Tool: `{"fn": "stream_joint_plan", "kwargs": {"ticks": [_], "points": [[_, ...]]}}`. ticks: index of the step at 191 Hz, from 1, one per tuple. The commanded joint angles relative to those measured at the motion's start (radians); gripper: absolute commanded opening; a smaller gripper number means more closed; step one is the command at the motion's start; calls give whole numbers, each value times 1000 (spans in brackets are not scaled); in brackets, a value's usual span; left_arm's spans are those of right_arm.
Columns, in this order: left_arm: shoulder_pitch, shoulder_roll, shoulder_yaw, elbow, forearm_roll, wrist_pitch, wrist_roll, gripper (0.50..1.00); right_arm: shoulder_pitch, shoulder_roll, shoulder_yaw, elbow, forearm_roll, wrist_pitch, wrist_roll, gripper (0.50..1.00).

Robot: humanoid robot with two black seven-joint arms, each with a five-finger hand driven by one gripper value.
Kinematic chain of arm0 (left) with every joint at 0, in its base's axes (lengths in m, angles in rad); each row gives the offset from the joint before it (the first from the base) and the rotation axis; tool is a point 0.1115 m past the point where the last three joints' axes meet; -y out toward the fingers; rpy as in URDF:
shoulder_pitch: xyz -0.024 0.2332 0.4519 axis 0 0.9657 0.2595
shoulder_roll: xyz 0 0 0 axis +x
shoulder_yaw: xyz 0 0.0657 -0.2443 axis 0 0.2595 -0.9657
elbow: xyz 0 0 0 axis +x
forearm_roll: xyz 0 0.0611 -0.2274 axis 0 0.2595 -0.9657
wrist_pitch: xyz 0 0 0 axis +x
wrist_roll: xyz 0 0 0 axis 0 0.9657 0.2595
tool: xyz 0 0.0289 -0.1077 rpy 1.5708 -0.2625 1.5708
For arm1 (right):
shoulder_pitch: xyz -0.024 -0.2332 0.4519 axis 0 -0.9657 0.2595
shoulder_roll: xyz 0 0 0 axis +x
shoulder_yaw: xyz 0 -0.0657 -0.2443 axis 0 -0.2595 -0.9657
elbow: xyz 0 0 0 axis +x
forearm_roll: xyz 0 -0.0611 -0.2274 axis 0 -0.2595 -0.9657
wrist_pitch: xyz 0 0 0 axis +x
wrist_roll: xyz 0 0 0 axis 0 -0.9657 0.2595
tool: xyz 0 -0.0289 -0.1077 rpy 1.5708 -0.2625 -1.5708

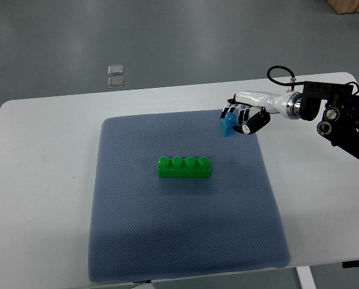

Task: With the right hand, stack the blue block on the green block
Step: 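Carry the blue block over the green four-stud block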

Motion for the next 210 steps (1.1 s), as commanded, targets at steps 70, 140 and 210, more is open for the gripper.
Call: {"fn": "stream_joint_plan", "kwargs": {"ticks": [70,140,210], "points": [[0,0,0,1,0,0,0,1000,76,16,-25,51,-71,9,322,500],[0,0,0,-1,0,0,0,1000,76,86,-91,51,-140,2,415,500],[0,0,0,1,0,0,0,1000,105,115,-203,23,-216,-66,449,500]]}}
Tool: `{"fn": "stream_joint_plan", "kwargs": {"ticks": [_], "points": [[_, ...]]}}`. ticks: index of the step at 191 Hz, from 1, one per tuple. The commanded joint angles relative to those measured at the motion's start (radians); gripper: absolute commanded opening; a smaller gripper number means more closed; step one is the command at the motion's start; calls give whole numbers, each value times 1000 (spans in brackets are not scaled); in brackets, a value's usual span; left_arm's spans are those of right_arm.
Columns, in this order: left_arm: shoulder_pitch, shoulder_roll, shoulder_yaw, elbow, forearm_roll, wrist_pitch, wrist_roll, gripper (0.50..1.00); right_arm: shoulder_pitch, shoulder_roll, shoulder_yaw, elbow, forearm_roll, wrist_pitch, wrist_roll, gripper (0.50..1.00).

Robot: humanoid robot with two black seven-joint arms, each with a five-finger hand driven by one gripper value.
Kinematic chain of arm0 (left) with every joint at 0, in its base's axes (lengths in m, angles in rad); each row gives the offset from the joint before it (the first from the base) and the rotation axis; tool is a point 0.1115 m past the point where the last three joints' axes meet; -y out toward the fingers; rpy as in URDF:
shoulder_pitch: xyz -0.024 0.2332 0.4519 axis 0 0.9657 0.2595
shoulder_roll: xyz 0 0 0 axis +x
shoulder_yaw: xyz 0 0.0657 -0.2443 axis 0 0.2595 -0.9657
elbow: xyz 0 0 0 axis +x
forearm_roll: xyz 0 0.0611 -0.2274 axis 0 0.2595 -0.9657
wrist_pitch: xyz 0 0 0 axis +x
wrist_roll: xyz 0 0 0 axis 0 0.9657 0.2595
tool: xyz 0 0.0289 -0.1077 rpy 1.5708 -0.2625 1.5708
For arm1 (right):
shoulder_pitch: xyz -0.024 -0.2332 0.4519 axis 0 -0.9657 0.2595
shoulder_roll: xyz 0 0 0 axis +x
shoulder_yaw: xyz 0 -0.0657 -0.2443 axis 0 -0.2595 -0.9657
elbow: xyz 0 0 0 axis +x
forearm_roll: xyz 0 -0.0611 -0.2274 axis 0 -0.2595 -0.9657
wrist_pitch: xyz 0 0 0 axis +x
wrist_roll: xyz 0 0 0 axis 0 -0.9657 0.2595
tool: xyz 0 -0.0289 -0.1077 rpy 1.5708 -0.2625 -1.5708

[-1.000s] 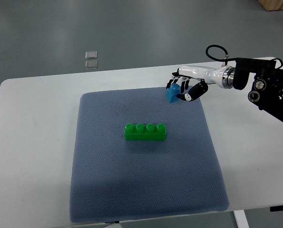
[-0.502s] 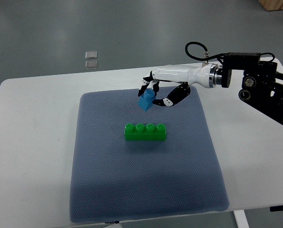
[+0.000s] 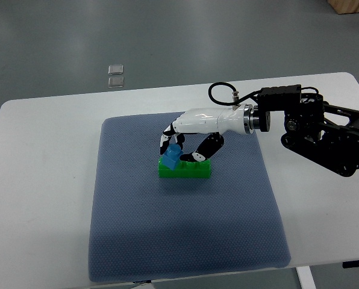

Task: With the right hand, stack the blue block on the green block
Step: 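Carry the blue block over the green four-stud block, then lower the blue block onto the green block's studs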

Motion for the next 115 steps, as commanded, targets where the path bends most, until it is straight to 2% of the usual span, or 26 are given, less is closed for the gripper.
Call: {"fn": "stream_joint_plan", "kwargs": {"ticks": [1,115], "points": [[0,0,0,1,0,0,0,1000,16,1,-39,-15,-7,-26,9,500],[0,0,0,1,0,0,0,1000,49,-5,-88,-70,-44,-42,43,500]]}}
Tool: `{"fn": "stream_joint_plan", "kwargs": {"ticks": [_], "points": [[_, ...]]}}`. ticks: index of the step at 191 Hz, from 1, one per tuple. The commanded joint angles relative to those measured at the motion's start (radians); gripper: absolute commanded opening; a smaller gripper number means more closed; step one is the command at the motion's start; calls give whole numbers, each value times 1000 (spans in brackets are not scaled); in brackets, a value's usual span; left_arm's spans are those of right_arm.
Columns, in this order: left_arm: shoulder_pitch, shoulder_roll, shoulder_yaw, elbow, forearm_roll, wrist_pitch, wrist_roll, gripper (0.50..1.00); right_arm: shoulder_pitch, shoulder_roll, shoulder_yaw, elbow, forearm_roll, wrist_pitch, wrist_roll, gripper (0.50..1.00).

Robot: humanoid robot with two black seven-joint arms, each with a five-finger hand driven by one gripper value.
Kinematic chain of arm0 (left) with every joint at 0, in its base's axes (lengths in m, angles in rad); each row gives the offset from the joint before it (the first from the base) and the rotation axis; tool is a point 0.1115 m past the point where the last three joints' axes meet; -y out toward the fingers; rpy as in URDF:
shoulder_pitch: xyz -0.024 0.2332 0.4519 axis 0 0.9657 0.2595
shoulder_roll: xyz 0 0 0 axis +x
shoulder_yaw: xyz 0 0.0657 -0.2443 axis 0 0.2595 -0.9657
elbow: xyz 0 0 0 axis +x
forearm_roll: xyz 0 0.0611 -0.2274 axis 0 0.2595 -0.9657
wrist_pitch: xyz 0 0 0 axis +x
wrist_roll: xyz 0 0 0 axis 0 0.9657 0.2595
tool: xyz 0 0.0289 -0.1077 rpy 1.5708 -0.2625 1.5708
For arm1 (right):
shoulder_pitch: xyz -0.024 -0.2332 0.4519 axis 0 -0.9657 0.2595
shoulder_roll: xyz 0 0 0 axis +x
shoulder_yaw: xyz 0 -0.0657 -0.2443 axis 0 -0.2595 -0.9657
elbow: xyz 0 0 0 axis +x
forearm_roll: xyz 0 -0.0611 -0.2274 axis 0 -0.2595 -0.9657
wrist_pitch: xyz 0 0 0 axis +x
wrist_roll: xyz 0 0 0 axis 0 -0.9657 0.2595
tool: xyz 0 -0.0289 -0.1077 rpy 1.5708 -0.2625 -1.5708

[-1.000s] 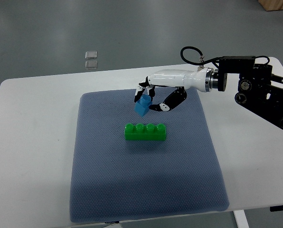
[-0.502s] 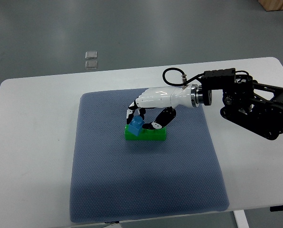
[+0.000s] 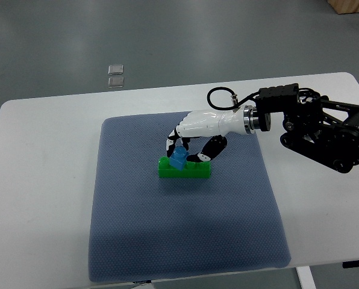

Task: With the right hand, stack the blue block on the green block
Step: 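Lower the blue block onto the green block's studs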

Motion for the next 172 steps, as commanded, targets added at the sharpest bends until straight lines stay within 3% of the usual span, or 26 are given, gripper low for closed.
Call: {"fn": "stream_joint_plan", "kwargs": {"ticks": [1,172], "points": [[0,0,0,0,0,0,0,1000,0,-2,-8,-9,0,0,2,500],[0,0,0,0,0,0,0,1000,13,20,-66,-111,-8,-17,44,500]]}}
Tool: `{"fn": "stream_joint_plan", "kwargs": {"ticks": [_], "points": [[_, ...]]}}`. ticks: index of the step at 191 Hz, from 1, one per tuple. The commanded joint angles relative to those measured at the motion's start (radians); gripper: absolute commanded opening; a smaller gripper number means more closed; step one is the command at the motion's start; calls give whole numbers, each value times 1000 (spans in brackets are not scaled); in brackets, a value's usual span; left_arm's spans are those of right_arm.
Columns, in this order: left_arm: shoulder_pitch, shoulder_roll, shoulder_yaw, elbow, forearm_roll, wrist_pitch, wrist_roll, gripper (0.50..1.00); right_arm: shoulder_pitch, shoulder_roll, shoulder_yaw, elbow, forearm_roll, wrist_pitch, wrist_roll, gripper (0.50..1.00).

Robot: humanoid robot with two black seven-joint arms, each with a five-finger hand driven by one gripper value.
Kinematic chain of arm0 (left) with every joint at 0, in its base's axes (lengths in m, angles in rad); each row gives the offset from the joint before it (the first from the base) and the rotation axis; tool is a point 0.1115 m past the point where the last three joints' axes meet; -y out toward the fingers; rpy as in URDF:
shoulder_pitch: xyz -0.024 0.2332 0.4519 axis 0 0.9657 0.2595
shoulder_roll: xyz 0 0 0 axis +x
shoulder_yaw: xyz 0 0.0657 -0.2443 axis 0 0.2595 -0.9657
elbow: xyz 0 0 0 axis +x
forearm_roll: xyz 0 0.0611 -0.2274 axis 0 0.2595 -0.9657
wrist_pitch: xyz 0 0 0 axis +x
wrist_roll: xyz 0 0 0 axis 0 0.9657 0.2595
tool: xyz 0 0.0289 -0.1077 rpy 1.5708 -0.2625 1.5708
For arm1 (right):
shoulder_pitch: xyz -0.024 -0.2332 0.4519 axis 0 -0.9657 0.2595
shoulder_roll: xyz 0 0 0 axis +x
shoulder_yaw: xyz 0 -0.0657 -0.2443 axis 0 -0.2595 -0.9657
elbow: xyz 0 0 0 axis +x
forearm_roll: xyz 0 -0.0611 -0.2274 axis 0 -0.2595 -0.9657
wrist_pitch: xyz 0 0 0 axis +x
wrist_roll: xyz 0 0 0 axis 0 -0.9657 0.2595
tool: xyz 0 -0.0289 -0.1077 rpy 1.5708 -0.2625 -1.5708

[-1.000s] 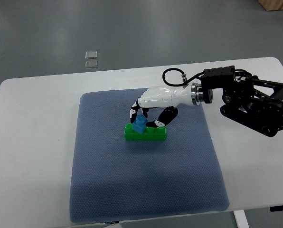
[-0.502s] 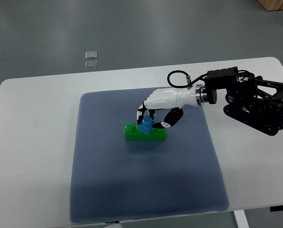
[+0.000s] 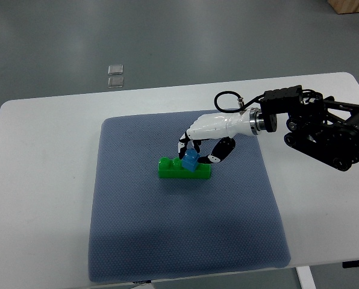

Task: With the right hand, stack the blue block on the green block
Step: 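Lower the blue block onto the green block's studs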

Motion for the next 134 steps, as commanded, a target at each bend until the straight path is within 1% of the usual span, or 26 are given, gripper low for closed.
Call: {"fn": "stream_joint_plan", "kwargs": {"ticks": [1,24,134], "points": [[0,0,0,1,0,0,0,1000,0,6,-7,-8,-2,-12,0,500],[0,0,0,1,0,0,0,1000,0,12,-13,-14,-3,-21,0,500],[0,0,0,-1,0,0,0,1000,-2,20,-17,-32,1,-14,0,500]]}}
